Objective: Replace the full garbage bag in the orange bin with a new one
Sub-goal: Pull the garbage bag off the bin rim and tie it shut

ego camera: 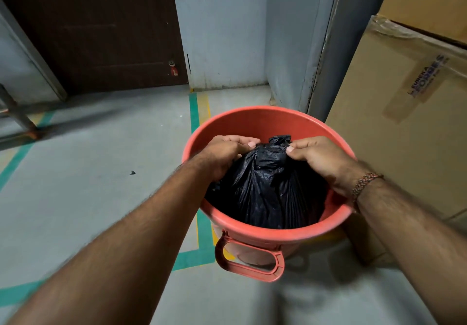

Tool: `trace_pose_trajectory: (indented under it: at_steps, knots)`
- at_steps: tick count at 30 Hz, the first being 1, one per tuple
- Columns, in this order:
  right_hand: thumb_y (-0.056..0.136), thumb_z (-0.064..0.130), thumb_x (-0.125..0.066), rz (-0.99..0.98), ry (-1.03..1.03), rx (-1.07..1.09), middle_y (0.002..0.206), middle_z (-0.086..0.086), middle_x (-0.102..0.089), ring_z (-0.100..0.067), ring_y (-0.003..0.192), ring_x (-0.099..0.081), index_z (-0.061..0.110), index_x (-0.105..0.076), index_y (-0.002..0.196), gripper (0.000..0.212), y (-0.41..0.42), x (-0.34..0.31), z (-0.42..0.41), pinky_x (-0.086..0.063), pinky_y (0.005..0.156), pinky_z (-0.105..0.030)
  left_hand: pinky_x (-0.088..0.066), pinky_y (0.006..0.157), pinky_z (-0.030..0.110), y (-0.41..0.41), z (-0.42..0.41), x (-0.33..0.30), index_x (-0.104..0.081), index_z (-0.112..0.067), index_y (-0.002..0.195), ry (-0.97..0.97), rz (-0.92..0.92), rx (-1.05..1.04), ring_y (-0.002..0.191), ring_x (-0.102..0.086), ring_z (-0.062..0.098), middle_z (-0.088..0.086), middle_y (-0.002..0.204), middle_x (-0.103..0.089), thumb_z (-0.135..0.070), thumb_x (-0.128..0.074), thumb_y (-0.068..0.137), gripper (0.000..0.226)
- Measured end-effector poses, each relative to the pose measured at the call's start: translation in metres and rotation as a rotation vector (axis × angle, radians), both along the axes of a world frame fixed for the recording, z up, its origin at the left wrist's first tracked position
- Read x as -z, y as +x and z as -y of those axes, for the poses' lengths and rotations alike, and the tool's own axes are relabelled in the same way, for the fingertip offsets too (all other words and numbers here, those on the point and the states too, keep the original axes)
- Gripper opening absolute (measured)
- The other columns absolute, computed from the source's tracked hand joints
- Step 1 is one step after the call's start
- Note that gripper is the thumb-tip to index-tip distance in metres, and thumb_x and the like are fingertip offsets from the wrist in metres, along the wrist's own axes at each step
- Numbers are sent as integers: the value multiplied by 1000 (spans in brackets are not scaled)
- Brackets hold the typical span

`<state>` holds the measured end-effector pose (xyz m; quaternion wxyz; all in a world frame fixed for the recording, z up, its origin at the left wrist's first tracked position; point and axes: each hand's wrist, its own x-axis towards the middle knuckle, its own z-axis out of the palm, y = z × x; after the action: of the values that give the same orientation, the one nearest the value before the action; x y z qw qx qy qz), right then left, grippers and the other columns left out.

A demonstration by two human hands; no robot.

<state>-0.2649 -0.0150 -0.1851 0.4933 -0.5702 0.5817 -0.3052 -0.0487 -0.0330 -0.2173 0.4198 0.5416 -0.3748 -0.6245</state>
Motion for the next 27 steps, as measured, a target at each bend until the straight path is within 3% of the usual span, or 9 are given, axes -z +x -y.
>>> trace_pose_trajectory:
  at_steps: [2, 5, 9, 12, 14, 17, 20, 23, 27]
  knots:
    - [91, 9, -70, 1, -13, 52, 97, -10, -80, -31, 103, -74, 7, -81, 95, 12, -3, -1, 3, -56, 99, -37, -56, 100, 36, 1, 1, 1, -78, -9, 112, -3, 35, -28, 93, -72, 23, 13, 103, -79, -3, -72, 91, 23]
    - [91, 9, -67, 42, 50, 83, 103, -5, -76, -15, 90, -68, 7, -78, 105, 18, -9, -5, 2, -49, 69, -12, -59, 95, 41, 1, 2, 3, -79, -9, 107, -40, 54, -105, 89, -71, 25, 17, 103, -78, -3, -77, 88, 21]
    - [88, 18, -69, 128, 115, 213, 101, -9, -73, -17, 85, -58, 13, -78, 92, 11, -17, -1, 3, -41, 70, -28, -58, 82, 31, -5, 7, 8, -77, -16, 100, -196, 266, -176, 75, -63, 17, 10, 85, -73, -6, -80, 86, 18]
    - [92, 21, -74, 97, -71, 331, 83, -5, -71, -16, 68, -59, 14, -78, 82, 12, -12, 1, 3, -48, 57, -27, -57, 86, 30, -11, 9, 11, -77, -20, 105, -362, 460, -78, 78, -65, 11, 2, 94, -77, -11, -75, 92, 15]
    - [88, 23, -81, 29, -165, 254, 75, 0, -76, -15, 63, -67, 16, -79, 80, 11, -5, -3, -4, -60, 66, -31, -55, 95, 29, -14, 7, 12, -75, -15, 109, -410, 472, -15, 87, -68, 8, 3, 103, -77, -8, -70, 95, 17]
    - [81, 23, -87, -87, -94, 74, 79, -5, -80, -18, 73, -77, 13, -80, 87, 14, 9, -6, -15, -63, 74, -31, -57, 94, 32, -17, 7, 11, -75, -15, 108, -440, 478, -36, 86, -67, 10, 6, 103, -77, -7, -70, 95, 16]
    - [92, 14, -76, 176, 88, 140, 91, -12, -76, -23, 81, -73, 5, -72, 91, 10, 20, -10, -16, -64, 68, -35, -60, 93, 39, -12, 7, 15, -75, -25, 95, -396, 457, -148, 80, -67, 10, 0, 89, -76, -8, -71, 94, 17]
    - [102, 11, -58, 518, 243, 432, 88, -7, -67, -16, 65, -66, 11, -63, 98, 7, 21, -11, -8, -59, 51, -28, -60, 88, 39, -8, 6, 16, -75, -22, 94, -359, 457, -201, 74, -65, 10, -4, 81, -72, -9, -72, 94, 13]
    - [101, 5, -40, 581, 263, 650, 72, 2, -50, -7, 41, -45, 19, -53, 82, 27, 21, -8, -3, -29, 33, -16, -54, 72, 26, -13, 4, 9, -73, -22, 96, -362, 555, -220, 67, -58, 7, -9, 79, -68, -12, -75, 92, 10]
